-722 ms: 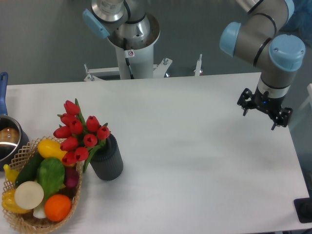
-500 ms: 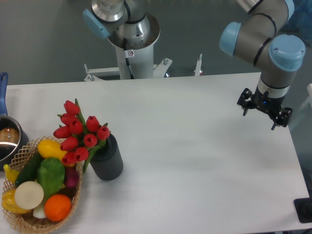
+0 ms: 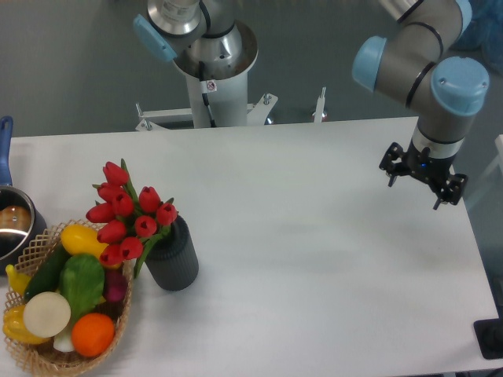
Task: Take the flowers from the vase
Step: 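Move the open gripper across the table toward the red tulips in the vase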
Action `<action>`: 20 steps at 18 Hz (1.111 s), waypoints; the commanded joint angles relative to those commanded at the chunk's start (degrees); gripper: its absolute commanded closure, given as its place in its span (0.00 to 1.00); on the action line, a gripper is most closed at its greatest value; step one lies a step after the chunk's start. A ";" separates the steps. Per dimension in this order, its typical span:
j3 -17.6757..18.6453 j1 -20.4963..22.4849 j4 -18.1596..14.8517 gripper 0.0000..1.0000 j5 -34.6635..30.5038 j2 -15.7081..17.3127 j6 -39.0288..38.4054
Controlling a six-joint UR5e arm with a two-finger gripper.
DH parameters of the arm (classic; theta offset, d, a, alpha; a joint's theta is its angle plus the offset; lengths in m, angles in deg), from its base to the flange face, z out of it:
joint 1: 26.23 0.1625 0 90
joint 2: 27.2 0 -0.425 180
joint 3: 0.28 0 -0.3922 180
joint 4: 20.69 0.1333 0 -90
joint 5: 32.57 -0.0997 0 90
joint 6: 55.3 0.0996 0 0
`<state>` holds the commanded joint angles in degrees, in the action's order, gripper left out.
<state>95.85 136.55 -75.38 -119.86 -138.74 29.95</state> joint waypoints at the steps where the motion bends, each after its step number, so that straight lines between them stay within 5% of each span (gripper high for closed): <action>1: 1.94 0.00 1.50 0.00 1.32 0.88 -0.09; 10: 10.30 -5.18 3.10 0.00 4.58 7.74 -0.44; 20: 17.07 -8.00 4.85 0.00 3.00 14.50 -10.96</action>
<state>112.92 128.55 -70.53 -116.86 -124.24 19.00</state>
